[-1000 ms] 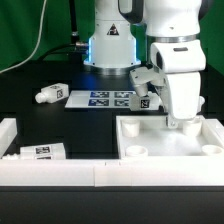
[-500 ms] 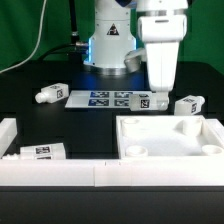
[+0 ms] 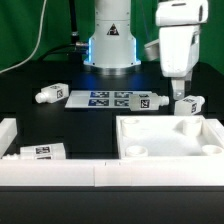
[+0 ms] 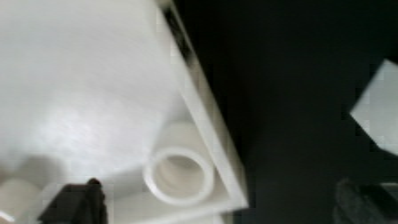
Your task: Assemble one leg
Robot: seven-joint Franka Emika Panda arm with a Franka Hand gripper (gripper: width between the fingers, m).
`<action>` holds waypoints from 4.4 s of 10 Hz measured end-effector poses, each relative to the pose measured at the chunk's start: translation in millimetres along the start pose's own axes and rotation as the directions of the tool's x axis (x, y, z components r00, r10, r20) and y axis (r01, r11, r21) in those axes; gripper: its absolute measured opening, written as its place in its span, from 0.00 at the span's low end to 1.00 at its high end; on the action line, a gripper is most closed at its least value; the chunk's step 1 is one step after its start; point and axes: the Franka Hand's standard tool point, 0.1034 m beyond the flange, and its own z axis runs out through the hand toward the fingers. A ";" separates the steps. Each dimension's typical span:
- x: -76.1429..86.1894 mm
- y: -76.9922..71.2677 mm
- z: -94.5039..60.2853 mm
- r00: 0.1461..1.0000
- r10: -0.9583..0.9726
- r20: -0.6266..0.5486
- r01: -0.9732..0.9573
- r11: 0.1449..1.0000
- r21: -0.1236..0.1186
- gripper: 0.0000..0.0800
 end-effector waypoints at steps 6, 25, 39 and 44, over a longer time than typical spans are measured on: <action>17.9 -0.4 -8.5 0.958 0.284 -0.034 -0.285 0.958 -0.017 0.81; -11.7 -20.8 7.5 -0.240 0.830 0.503 -0.963 -0.268 -0.016 0.81; -2.3 -70.9 35.1 -0.236 0.495 0.836 -0.934 -0.354 -0.054 0.81; 6.1 -81.9 50.8 -0.232 0.517 0.824 -0.942 -0.330 -0.059 0.79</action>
Offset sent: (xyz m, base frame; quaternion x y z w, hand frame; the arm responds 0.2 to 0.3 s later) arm 0.0000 0.0000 0.0000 0.0000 0.0000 0.0650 0.9979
